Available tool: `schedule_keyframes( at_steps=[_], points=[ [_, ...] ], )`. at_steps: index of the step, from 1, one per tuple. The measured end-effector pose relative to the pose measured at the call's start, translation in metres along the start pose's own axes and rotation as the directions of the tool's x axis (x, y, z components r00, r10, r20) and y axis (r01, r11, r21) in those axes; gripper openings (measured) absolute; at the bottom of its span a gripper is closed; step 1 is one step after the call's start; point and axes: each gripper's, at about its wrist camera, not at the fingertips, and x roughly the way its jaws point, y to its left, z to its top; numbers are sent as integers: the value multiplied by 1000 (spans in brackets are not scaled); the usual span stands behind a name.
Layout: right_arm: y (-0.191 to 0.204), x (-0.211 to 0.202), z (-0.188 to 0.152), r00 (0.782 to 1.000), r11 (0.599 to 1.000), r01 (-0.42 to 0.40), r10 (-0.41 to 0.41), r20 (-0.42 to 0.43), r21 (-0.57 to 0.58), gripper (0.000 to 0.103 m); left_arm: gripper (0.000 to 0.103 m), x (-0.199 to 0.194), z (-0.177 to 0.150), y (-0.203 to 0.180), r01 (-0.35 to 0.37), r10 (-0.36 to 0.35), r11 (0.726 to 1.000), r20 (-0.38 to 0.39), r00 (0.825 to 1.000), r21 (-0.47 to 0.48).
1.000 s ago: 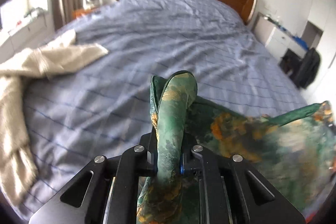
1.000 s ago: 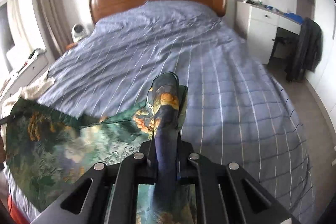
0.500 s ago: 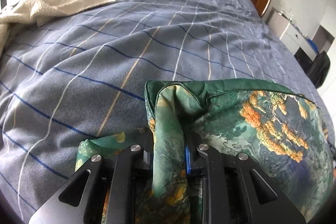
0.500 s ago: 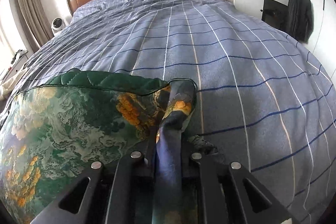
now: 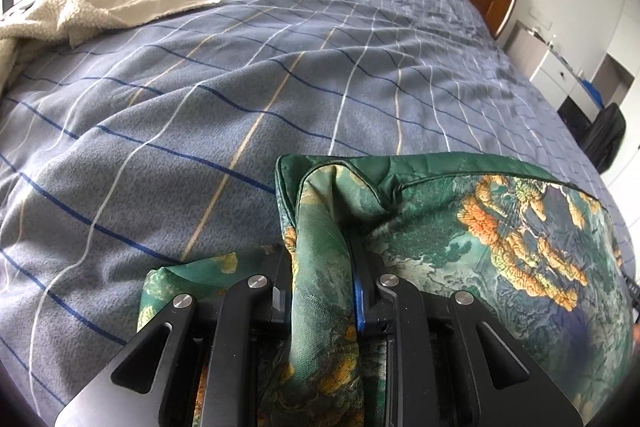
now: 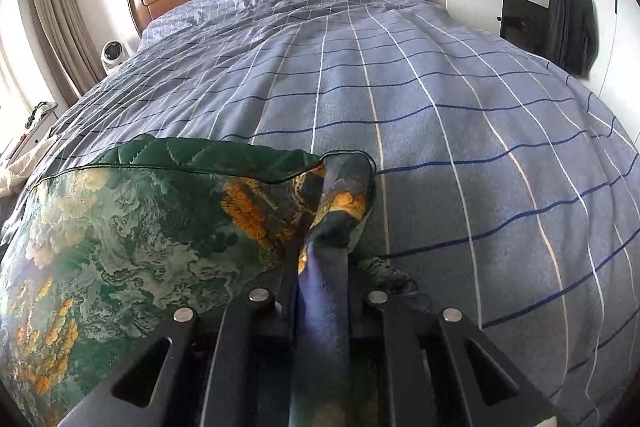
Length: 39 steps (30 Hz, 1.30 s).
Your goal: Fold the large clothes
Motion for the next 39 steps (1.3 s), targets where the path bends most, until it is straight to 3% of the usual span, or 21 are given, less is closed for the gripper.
schedule_keyframes(
  at_steps=[10, 25, 29, 32, 34, 37, 39],
  points=[
    [-9, 3, 0, 998, 998, -56, 55, 8, 42, 17, 22, 1, 0, 0, -3, 3, 1000, 0, 1000, 2],
    [-10, 4, -1, 999, 998, -53, 52, 13, 37, 17, 23, 2, 0, 1, -2, 2, 1000, -3, 1000, 3],
    [-11, 4, -1, 998, 997, -64, 64, 11, 44, 18, 24, 0, 2, 5, 26, -26, 1000, -8, 1000, -18],
    [-19, 1, 0, 995, 992, -97, 96, 16, 82, 19, 39, -9, 8, 11, 44, -46, 998, -37, 998, -47],
    [-23, 1, 0, 993, 988, -116, 115, 13, 102, 20, 61, -27, 17, 13, 26, -29, 998, -49, 998, -58],
    [-24, 2, 1, 992, 985, -129, 128, 10, 111, 20, 68, -81, 23, 3, 27, -26, 999, 55, 998, -21],
    [-24, 3, 1, 992, 985, -129, 129, 9, 111, 20, 76, -120, 21, -22, 39, -47, 997, 130, 990, 65]
  ],
)
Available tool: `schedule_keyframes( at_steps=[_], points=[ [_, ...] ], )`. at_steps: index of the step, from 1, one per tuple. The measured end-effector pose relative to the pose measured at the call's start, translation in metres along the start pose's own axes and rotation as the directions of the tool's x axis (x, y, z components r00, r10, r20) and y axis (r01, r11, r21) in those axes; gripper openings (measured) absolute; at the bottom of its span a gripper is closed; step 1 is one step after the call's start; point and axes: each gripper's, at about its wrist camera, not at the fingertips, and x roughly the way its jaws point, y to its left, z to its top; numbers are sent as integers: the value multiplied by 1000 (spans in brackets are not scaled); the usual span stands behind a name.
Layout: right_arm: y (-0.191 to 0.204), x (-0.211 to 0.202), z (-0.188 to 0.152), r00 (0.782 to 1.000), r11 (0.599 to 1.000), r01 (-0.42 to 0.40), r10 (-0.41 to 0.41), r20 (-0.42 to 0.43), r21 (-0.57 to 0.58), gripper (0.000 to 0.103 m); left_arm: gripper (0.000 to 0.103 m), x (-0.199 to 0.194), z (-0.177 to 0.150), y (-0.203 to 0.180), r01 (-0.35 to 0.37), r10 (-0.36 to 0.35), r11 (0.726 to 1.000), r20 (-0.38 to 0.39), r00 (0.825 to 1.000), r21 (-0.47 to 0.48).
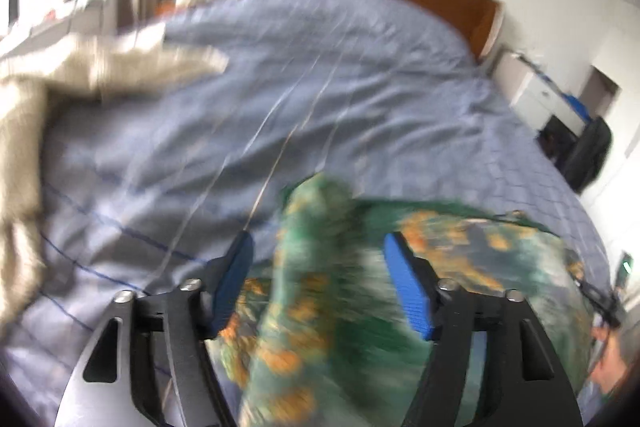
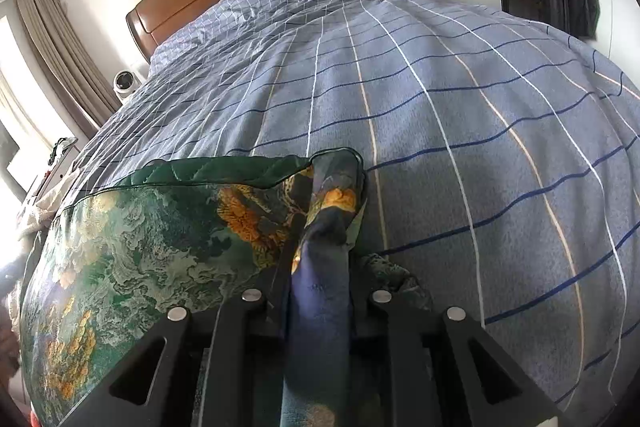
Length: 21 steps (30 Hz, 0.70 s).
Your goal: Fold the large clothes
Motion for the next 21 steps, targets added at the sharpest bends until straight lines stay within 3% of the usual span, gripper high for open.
schedule_keyframes(
  at_steps=[3, 6, 8, 11, 14, 17, 21],
  points=[
    [0, 0, 1, 1000, 1000, -1, 1, 1, 1, 20, 90, -21, 2, -54, 117, -118, 984, 6, 993, 132],
    [1, 0, 1, 1000, 1000, 8, -8, 1, -5, 20, 90, 1, 1, -119, 253, -228, 937, -128, 965, 240],
    [5, 1, 1, 1000, 999, 27, -27, 2, -19, 20, 90, 29, 2, -153, 266, -220, 921, -183, 958, 286],
    [8, 1, 1, 999, 998, 45, -44, 3, -32, 20, 90, 86, 3, -179, 238, -165, 931, -260, 951, 279],
    [7, 1, 1, 999, 999, 42, -42, 2, -29, 20, 91, 144, -22, -181, 204, -77, 937, -403, 912, 283],
    [6, 1, 1, 999, 999, 32, -32, 1, -22, 20, 92, 136, -33, -180, 195, -69, 928, -367, 928, 318],
    [2, 1, 0, 1000, 1000, 18, -18, 1, -10, 20, 92, 90, -47, -171, 242, -102, 899, -364, 926, 366]
  ],
)
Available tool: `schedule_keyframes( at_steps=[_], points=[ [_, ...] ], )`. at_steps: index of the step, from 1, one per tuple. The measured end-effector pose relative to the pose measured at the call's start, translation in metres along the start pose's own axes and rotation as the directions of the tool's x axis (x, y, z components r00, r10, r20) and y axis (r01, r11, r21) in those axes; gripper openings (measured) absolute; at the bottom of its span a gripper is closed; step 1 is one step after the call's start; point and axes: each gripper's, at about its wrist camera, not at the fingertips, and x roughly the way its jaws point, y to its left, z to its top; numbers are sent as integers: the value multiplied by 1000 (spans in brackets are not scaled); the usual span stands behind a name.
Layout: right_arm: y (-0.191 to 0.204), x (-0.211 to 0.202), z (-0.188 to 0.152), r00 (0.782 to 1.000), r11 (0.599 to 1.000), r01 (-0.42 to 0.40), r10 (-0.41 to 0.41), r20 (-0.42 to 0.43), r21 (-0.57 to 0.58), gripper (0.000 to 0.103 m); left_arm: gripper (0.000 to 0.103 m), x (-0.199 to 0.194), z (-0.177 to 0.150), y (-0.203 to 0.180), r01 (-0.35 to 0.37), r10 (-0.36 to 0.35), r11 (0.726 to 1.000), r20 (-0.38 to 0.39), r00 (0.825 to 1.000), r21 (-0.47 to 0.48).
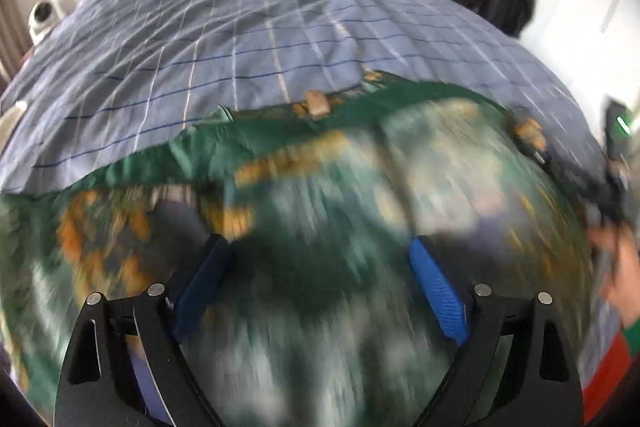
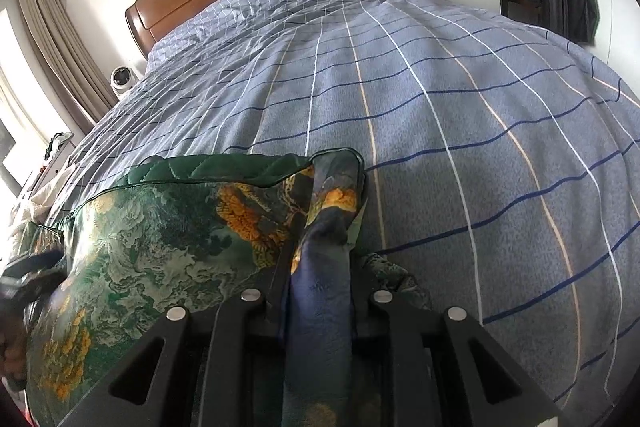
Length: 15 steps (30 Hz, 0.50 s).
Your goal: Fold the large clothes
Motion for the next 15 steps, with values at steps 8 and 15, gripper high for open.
schedule_keyframes(
  at_steps=[8, 15],
  points=[
    [8, -3, 5, 998, 998, 45, -46, -34, -41, 21, 93, -12, -52, -40, -91, 84, 991, 72, 994, 99],
    [-9, -91, -8, 999, 999, 24, -25, 26, 20, 56, 93, -48, -95, -70, -108, 87, 981, 128, 988, 162]
  ],
)
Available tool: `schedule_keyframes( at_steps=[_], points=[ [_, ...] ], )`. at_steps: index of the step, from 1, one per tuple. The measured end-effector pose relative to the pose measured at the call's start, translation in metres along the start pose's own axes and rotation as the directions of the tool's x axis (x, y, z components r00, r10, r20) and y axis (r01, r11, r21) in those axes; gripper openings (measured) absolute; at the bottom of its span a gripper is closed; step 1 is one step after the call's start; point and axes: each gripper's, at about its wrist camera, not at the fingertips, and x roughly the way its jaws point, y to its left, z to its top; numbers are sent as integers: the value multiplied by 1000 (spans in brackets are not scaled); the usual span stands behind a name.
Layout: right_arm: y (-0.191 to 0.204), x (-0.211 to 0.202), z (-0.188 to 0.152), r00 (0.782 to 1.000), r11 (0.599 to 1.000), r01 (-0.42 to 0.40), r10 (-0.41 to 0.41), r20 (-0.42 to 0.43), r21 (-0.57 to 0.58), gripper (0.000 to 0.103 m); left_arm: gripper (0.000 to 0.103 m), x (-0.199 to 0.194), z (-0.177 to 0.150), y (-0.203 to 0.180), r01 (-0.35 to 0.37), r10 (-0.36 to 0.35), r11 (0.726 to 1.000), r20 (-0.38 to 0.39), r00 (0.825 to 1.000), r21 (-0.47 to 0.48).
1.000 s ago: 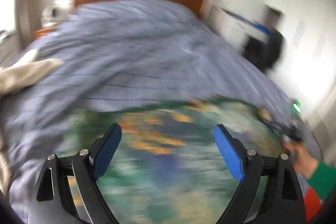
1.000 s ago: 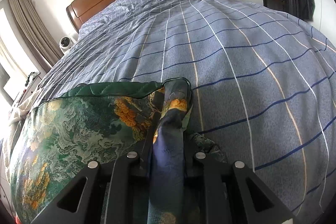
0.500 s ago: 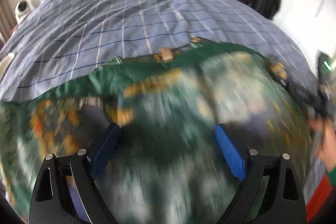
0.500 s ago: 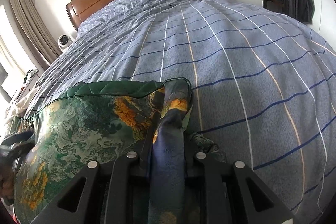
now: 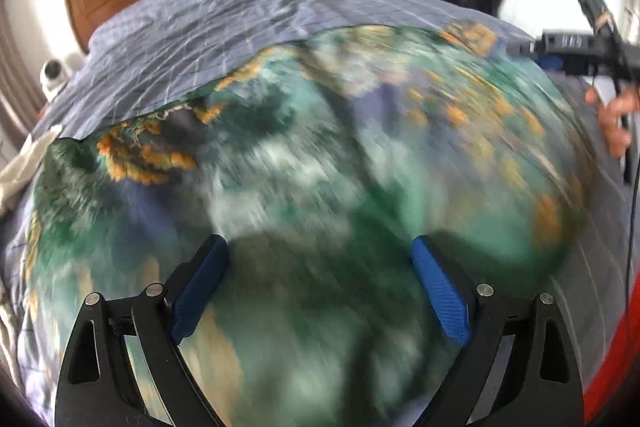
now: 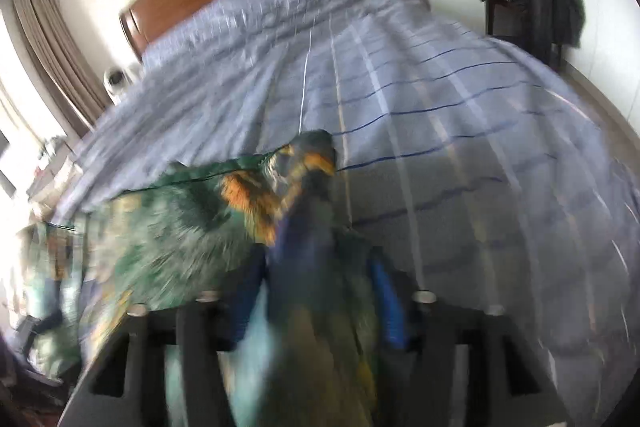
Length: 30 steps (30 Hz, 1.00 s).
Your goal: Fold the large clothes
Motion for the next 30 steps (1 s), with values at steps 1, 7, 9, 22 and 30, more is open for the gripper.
schedule_keyframes(
  at_steps=[1, 7, 9, 22, 30],
  points=[
    [-6, -18, -10, 1000, 1000, -13, 13, 21, 7, 56, 93, -7, -6, -3, 9, -9, 1000, 5, 1000, 10],
    [-47, -101, -88, 993, 984, -96, 83, 89, 153, 58, 93, -46, -7, -1, 134, -131, 989, 56, 990, -68],
    [-49, -111, -116, 987, 961, -156, 142, 80, 228, 63, 93, -51, 9, 3, 194, -181, 974, 109, 977, -118],
    [-18, -31, -156, 948, 764, -308, 296, 117, 567, 69, 93, 29, 13, -14, 251, -248, 950, 39, 968, -187],
    [-20, -24, -151, 953, 720, -300, 203, 223, 626, 34, 86, 12, 26, -9, 239, -247, 961, -38, 968, -140]
  ],
)
